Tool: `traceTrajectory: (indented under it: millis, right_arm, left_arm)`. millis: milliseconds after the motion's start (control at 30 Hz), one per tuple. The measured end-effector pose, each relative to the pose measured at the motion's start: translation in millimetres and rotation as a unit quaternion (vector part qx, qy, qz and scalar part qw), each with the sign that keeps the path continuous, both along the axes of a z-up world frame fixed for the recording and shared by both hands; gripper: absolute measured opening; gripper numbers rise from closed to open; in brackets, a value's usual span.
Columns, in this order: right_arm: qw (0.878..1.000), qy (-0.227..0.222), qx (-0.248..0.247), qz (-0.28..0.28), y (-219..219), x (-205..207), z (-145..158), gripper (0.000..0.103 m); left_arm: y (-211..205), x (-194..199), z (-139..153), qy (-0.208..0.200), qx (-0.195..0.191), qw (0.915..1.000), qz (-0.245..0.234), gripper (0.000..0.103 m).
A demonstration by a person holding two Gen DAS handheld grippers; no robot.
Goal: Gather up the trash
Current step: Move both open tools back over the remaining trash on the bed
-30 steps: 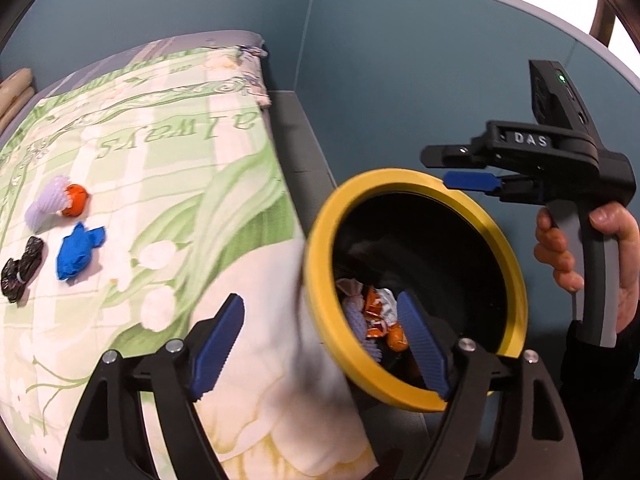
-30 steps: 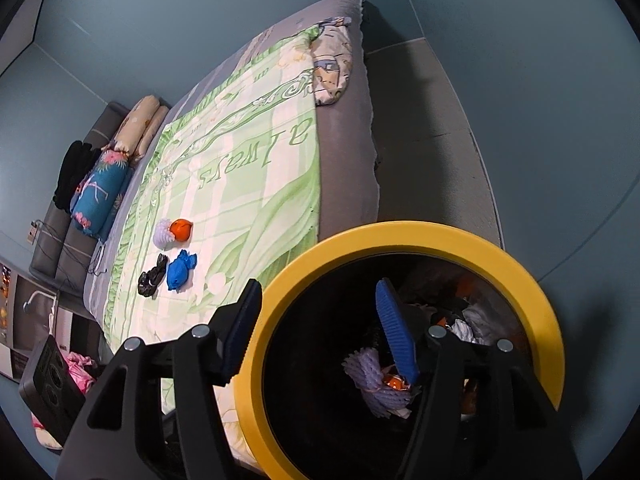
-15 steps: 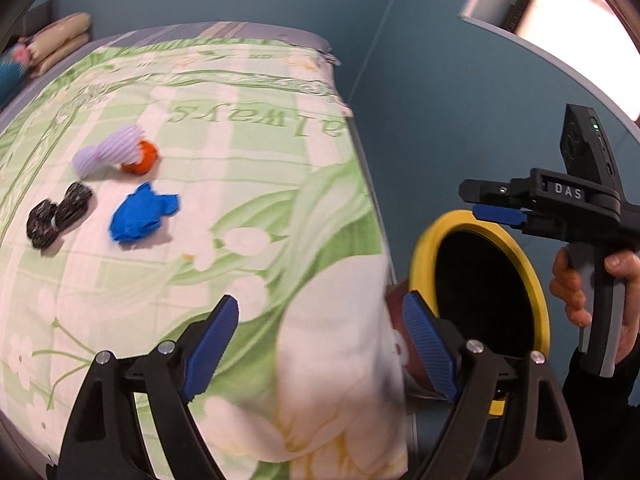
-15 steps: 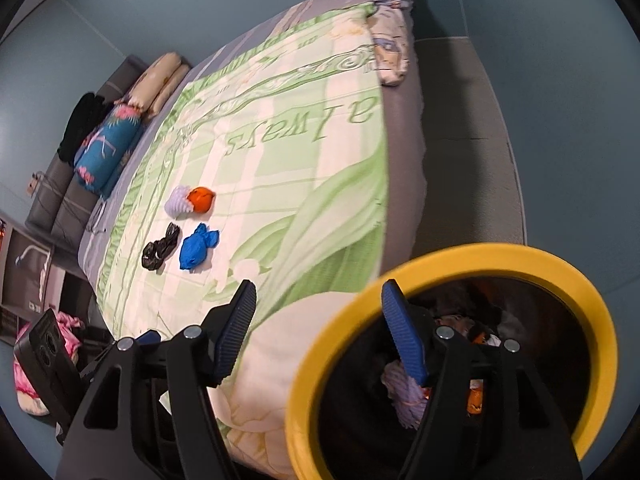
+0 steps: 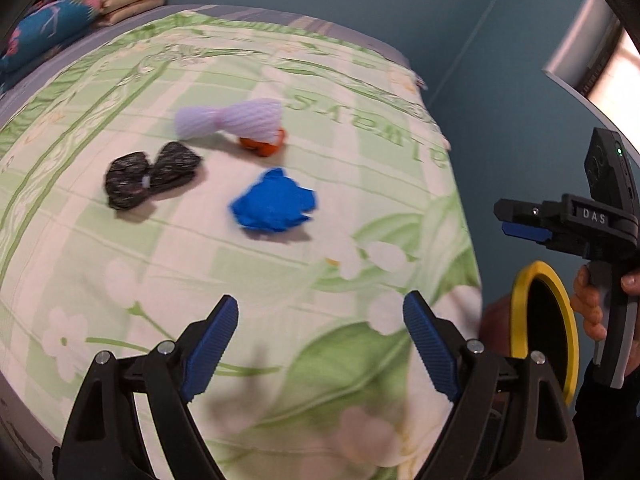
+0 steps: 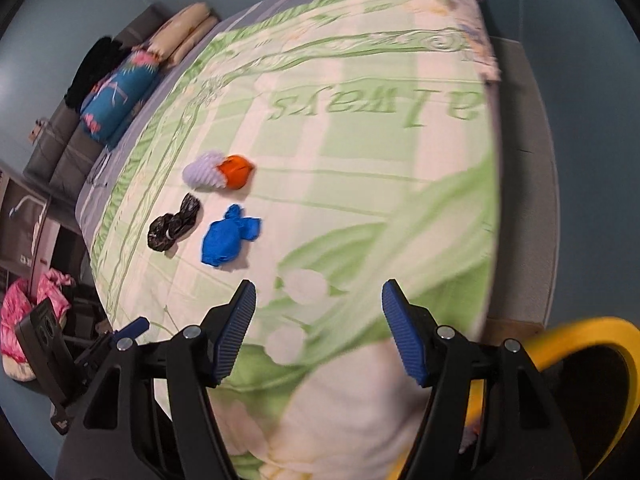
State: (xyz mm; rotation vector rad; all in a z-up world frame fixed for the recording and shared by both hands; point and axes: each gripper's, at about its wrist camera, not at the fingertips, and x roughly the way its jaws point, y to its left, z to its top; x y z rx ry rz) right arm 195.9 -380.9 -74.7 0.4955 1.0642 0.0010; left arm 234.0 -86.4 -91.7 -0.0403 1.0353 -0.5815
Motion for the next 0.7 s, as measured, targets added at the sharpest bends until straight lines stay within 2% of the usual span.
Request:
traceTrajectory:
  millis: [300, 700]
  right_arm:
    - [0.998, 0.017, -0.017, 0.064, 65.0, 81.6, -11.0, 0.062]
    - [0.995, 0.038, -0.033, 0.088, 108.2, 177.3, -28.5, 0.062]
  left_arm:
    - [66.0, 58.7, -6.9, 0.0, 0.012, 0.997, 0.076, 0.081]
    - [114.9, 123.4, -26.0, 0.012, 0.011, 0.9902, 0.139, 0.081]
